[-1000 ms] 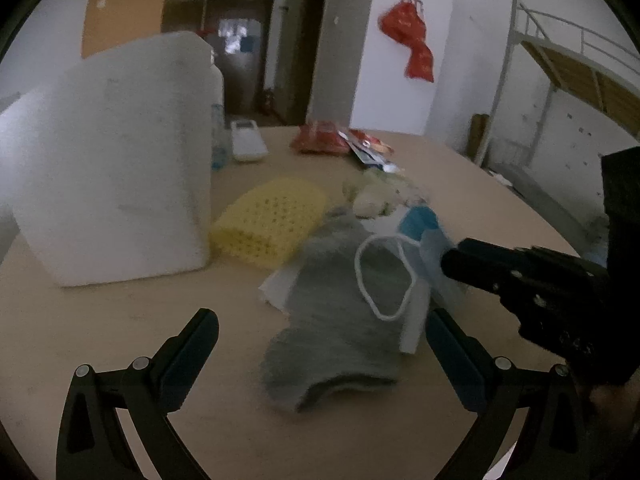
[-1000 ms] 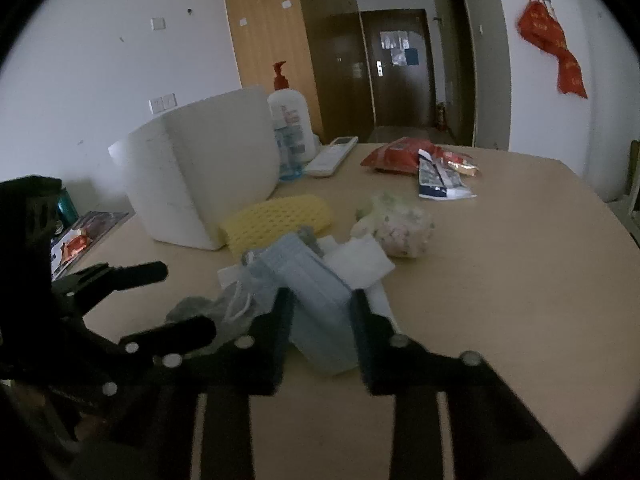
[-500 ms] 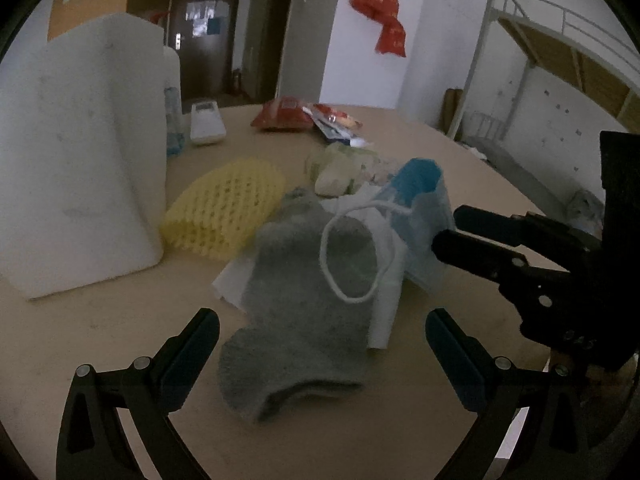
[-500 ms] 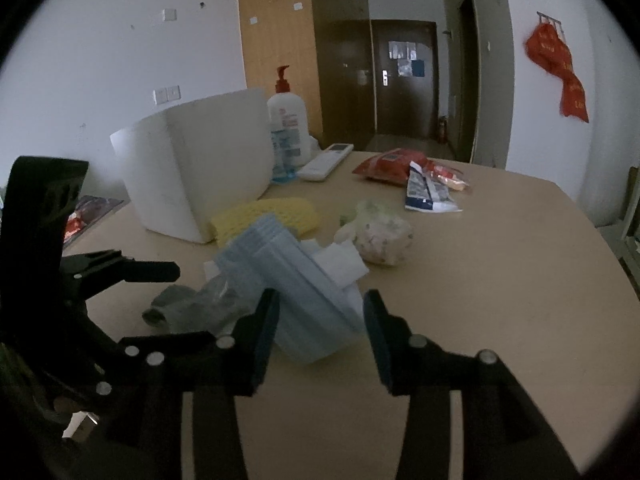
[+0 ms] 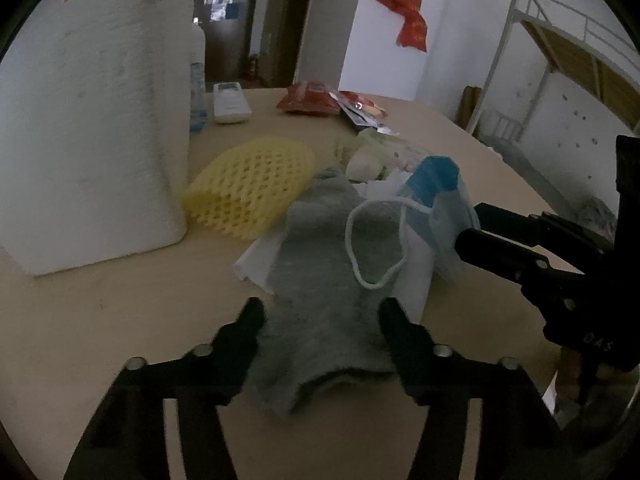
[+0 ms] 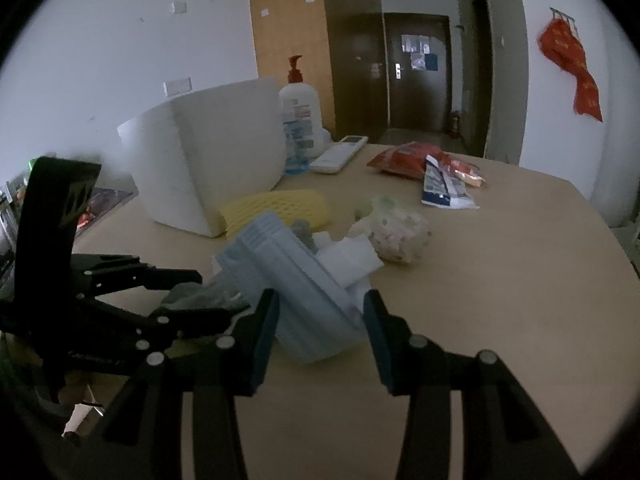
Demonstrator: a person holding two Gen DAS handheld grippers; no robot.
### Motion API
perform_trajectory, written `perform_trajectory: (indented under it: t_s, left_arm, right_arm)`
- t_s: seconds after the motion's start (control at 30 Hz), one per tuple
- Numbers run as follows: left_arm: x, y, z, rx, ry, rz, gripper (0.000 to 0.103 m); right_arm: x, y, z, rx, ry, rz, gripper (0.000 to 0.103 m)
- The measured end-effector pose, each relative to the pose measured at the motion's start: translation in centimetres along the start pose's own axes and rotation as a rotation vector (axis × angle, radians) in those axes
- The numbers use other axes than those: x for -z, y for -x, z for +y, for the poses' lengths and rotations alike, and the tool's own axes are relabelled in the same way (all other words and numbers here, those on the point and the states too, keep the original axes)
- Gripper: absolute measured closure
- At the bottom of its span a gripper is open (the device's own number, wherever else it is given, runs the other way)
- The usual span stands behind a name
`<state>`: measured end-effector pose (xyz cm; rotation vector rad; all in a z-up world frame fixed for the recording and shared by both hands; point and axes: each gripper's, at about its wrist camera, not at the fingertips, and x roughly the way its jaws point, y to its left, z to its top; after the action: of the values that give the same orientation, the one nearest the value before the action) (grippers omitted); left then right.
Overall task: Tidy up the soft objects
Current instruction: 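Reach the left tool to the grey sock while the right tool reaches the blue mask, then close the left tool on the grey sock while the right tool grasps the blue mask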
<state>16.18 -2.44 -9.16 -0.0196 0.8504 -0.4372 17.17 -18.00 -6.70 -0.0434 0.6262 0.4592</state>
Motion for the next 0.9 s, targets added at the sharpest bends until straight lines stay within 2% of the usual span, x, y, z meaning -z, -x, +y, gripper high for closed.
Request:
perform_trajectory:
  t_s: [0.1,0.17,0.27,0.4,0.53,0.67,0.77,0.8,0.83,0.9]
  left_arm:
    - [0.0,0.0,0.4,0.01,0.01,0.001,0.06]
    - [0.1,0.1,0.7,0.006,0.02,0.0,0.073]
    - [0.2,0.3,1.2,0.021,0.038,-0.002,0.081]
    - [0.5,0.7,1.2,0.02,0.036,-0.019,0.084]
    - [0.5,1.4,1.3,0.029,0.034,-0.04,0.085]
    - [0.6,1.7,1.5,0.033,0.033,-0.045,0.085]
    - [0.6,1.8,1.5,0.036,0.031,-0.052,0.085]
    - [0.6,1.9,1.5,0.036,0.029,-0.057,0.085]
    - [0.7,2.0,1.6,0.034,0.027,-0.062,0.085]
    - [0.8,2.3,1.7,0.035,0.027,-0.063,0.085]
  right_arm:
    - [-0.1,0.0,0.2,-0.001,0.003,-0.002,0.055]
    - [-0.2,0.0,0.3,-0.005,0.003,-0.004,0.055]
    - [-0.2,-0.1,0.5,0.0,0.009,0.001,0.055]
    - [-0.3,-0.1,1.0,0.009,0.025,0.001,0.054]
    - [-0.3,0.1,1.5,0.008,0.041,-0.006,0.032]
    - [-0.5,0.3,2.5,0.021,0.084,-0.026,0.029]
    - [-0.7,-0.6,2.8,0.047,0.094,0.003,0.029]
    - [-0.6,-1.0,2.7,0.057,0.092,0.023,0.033]
    - [-0.6,-1.3,2.6,0.062,0.083,0.036,0.049]
    - [-0.5,-1.4,2.1,0.049,0.054,0.054,0.072]
